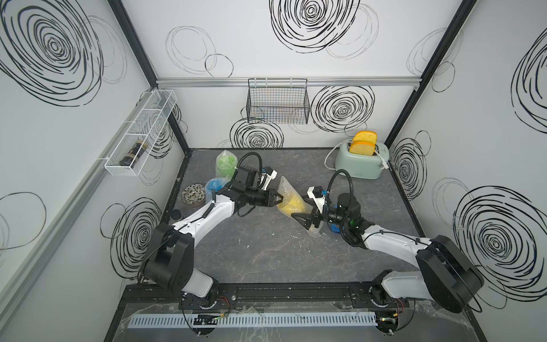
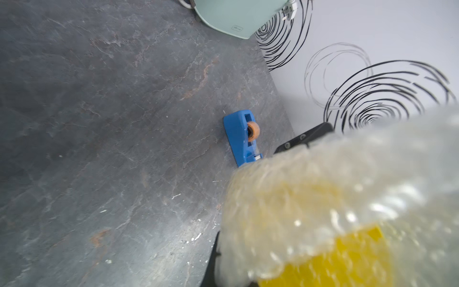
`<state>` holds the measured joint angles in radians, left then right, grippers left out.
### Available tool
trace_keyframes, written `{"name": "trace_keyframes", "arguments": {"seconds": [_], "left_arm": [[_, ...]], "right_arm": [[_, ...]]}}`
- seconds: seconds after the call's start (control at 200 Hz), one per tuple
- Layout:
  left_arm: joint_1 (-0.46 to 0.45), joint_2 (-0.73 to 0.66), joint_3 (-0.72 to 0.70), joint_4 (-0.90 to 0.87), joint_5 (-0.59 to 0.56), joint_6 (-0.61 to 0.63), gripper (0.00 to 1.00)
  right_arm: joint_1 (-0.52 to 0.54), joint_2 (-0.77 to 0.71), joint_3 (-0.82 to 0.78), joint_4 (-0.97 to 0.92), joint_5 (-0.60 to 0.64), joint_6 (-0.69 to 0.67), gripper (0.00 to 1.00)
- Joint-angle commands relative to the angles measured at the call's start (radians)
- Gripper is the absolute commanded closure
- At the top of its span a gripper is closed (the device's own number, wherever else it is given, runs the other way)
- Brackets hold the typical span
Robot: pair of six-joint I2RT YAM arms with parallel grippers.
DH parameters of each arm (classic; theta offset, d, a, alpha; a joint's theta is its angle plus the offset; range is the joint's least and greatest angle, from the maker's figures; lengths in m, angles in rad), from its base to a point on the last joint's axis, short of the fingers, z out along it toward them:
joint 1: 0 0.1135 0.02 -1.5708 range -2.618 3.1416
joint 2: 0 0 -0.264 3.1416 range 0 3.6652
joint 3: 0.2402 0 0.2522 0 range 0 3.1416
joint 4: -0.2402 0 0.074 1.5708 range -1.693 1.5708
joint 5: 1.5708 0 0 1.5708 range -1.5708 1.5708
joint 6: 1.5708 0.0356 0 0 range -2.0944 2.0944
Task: Wrap wine glasses in bubble wrap
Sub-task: Wrap the wine glass in bubble wrap.
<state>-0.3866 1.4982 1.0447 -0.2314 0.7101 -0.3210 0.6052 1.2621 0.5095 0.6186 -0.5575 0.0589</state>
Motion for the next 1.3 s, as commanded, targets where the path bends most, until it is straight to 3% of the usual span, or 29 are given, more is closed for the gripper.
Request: {"name": "trace_keyframes", "arguments": {"seconds": [0.0,0.15,0.3,0.385,0.475,0.55,0.715,1.001,1.296], "left_arm": [[-0.01,-0.033,0.064,-0.072,-0.123,0.173,1.0],[-0.035,-0.033,0.066,-0.075,-0.238,0.287,1.0],[-0.077,-0.015,0.077,-0.101,-0.322,0.369,1.0],[-0.126,-0.01,0.076,-0.109,-0.397,0.441,1.0],[-0.163,-0.007,0.089,-0.136,-0.444,0.499,1.0],[-0.174,-0.01,0.083,-0.131,-0.473,0.519,1.0],[-0.201,0.005,0.091,-0.143,-0.49,0.53,1.0],[-0.243,0.041,0.131,-0.173,-0.519,0.545,1.0],[-0.271,0.075,0.145,-0.178,-0.542,0.552,1.0]], "right_arm": [[0.004,-0.126,0.049,-0.204,0.034,0.027,0.02],[0.0,-0.22,0.091,-0.335,0.125,0.183,0.02],[-0.02,-0.12,0.217,-0.436,0.117,0.366,0.09],[-0.062,-0.03,0.288,-0.479,0.079,0.476,0.17],[-0.123,0.064,0.326,-0.459,-0.057,0.567,0.24],[-0.153,0.131,0.366,-0.523,-0.093,0.61,0.25],[-0.14,0.191,0.39,-0.592,-0.163,0.6,0.26],[-0.141,0.08,0.326,-0.617,-0.215,0.567,0.25],[-0.1,0.075,0.326,-0.737,-0.162,0.49,0.27]]}}
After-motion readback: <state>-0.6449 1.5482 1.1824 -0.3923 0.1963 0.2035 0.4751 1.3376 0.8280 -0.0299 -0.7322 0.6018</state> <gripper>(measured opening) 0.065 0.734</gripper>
